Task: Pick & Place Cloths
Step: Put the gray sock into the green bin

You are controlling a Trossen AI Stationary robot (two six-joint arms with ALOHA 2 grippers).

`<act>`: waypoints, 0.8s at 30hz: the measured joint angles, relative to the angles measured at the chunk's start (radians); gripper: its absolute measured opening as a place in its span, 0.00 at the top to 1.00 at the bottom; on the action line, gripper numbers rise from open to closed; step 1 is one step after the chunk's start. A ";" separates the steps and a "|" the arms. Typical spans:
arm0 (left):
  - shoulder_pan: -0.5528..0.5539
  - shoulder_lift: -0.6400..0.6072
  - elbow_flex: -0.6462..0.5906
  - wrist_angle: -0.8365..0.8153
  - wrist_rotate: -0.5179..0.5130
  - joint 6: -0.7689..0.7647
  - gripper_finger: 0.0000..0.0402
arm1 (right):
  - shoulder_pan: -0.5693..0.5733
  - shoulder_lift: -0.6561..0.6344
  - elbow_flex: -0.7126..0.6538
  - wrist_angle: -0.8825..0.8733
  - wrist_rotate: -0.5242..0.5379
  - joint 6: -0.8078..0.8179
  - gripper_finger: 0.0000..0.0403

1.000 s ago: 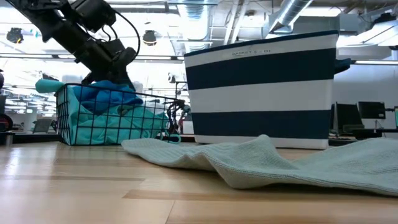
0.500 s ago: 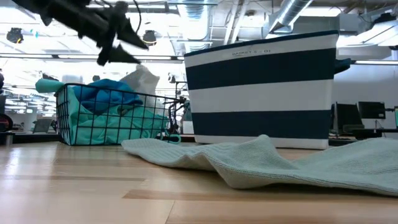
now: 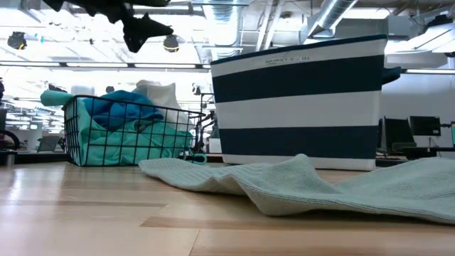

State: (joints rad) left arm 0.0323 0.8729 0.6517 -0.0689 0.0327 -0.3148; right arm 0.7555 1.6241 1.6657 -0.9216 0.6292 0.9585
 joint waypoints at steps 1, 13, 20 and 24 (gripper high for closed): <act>-0.049 0.021 0.001 0.003 -0.003 0.014 0.43 | 0.000 0.000 0.000 -0.001 0.000 0.000 0.20; -0.383 0.476 0.000 0.224 -0.296 0.054 0.42 | -0.019 0.000 0.000 -0.001 0.000 -0.016 0.20; -0.385 0.730 0.000 0.515 -0.330 0.078 0.42 | -0.026 0.000 0.000 0.003 0.000 -0.016 0.20; -0.392 0.832 0.000 0.587 -0.320 0.067 0.42 | -0.025 0.000 0.000 0.003 0.000 -0.011 0.20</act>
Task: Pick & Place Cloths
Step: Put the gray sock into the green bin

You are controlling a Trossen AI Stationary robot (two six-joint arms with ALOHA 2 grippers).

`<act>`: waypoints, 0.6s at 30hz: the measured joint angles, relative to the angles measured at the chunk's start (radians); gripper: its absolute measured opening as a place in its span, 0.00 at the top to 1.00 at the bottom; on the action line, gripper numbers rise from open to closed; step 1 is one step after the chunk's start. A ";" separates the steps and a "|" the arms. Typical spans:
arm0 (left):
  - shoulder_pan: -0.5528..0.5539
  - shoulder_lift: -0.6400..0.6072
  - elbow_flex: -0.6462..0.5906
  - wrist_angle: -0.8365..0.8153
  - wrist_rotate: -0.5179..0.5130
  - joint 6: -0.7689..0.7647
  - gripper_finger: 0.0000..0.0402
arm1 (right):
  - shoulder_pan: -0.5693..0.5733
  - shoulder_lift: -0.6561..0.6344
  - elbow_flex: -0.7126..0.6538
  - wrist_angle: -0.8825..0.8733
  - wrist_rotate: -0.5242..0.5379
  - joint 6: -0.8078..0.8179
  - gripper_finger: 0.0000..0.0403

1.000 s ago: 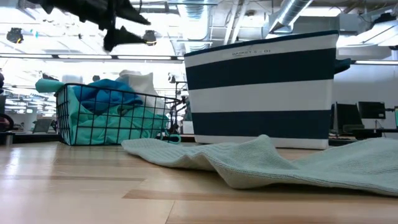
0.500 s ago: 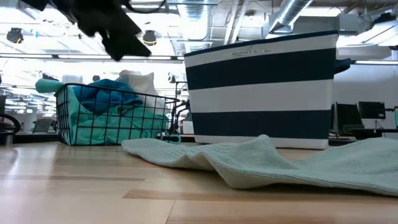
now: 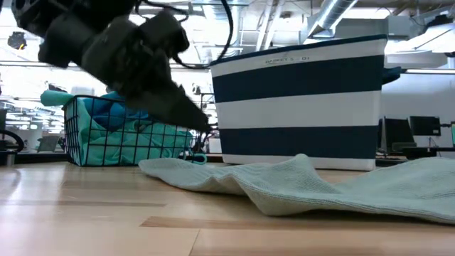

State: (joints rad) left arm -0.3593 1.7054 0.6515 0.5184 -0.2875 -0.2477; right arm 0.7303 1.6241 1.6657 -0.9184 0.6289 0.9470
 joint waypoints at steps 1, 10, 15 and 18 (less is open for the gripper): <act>-0.002 0.021 0.000 0.012 0.002 0.000 0.42 | 0.000 0.000 0.000 0.000 0.000 0.001 0.20; -0.015 0.149 0.000 0.016 0.004 0.003 0.42 | 0.000 0.000 0.000 0.000 0.000 0.003 0.20; -0.015 0.201 0.005 0.039 -0.017 -0.024 0.43 | 0.000 0.000 0.000 0.000 0.000 0.003 0.20; -0.015 0.203 0.005 0.015 -0.020 -0.096 0.51 | 0.000 0.000 0.000 0.000 0.000 0.004 0.20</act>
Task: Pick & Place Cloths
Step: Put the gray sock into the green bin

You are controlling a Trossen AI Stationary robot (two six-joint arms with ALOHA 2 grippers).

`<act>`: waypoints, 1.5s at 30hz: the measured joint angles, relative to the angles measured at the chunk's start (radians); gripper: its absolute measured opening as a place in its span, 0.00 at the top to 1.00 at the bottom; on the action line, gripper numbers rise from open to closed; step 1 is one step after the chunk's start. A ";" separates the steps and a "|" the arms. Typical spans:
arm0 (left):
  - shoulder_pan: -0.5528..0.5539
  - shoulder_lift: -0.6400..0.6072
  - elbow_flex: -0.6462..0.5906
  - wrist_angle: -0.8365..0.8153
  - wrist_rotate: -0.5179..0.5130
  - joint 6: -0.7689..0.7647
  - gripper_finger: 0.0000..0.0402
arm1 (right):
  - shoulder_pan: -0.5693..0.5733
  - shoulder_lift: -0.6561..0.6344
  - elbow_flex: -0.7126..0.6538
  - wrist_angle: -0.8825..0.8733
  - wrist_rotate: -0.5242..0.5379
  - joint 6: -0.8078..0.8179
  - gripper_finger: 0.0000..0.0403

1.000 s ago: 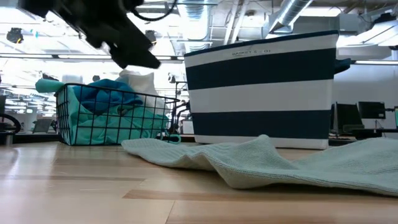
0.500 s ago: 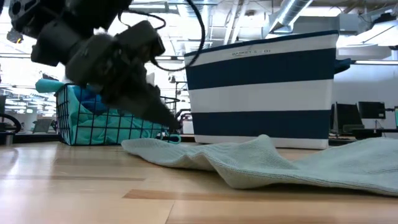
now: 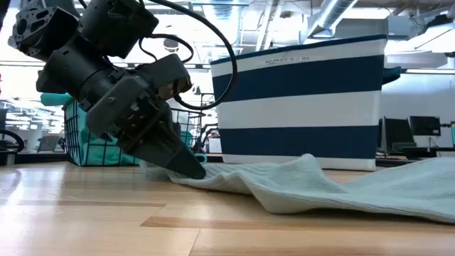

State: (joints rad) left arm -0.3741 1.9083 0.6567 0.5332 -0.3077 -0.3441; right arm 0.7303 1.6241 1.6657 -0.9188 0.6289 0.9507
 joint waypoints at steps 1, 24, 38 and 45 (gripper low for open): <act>0.001 -0.001 0.000 -0.008 0.000 -0.019 0.54 | 0.000 0.000 0.000 0.000 0.000 0.001 0.20; -0.007 -0.501 -0.005 -0.097 -0.010 -0.074 1.00 | -0.069 0.001 -0.006 0.037 0.000 -0.192 0.20; -0.007 -0.656 -0.004 -0.095 -0.063 -0.027 1.00 | -0.274 0.001 -0.006 0.237 -0.050 -0.536 0.20; -0.006 -0.656 -0.004 -0.090 -0.160 -0.035 1.00 | -0.328 0.064 -0.007 0.271 -0.088 -0.542 0.20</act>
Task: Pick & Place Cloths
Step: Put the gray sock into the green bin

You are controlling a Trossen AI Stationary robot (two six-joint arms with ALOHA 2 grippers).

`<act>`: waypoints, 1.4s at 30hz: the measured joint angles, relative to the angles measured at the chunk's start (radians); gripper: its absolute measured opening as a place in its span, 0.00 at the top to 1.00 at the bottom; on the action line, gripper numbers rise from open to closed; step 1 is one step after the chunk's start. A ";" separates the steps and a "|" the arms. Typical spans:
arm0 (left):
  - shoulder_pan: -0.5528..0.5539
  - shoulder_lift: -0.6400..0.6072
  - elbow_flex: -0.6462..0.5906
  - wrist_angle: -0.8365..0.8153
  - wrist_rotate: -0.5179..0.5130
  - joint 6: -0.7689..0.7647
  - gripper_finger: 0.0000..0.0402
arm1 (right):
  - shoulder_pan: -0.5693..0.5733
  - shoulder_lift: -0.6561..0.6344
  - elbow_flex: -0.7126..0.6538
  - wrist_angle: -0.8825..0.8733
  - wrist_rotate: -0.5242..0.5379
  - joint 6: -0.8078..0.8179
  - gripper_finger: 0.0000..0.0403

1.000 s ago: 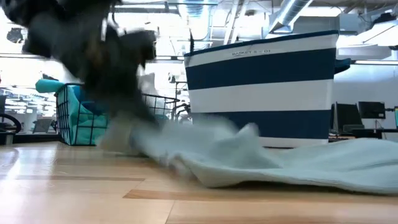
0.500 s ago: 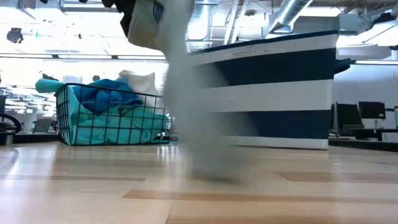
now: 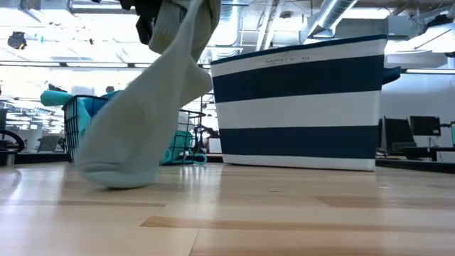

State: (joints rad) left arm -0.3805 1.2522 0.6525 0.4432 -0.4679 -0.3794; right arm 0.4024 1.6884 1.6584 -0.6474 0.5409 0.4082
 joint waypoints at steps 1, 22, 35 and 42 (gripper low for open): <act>0.000 0.000 0.000 0.001 -0.011 0.000 1.00 | -0.006 0.015 0.001 0.004 -0.005 0.000 0.20; 0.006 0.000 0.002 0.009 0.039 -0.021 1.00 | -0.059 0.176 -0.001 0.061 0.007 -0.050 0.54; 0.006 -0.009 0.002 0.021 0.041 0.043 0.89 | -0.045 0.128 0.111 -0.181 -0.071 0.023 0.98; 0.006 -0.058 0.002 0.018 0.082 0.034 0.70 | 0.070 -0.024 0.266 -0.612 -0.070 0.214 0.99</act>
State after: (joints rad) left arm -0.3744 1.1939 0.6548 0.4611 -0.3855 -0.3457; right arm 0.4728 1.6643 1.9247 -1.2596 0.4713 0.6220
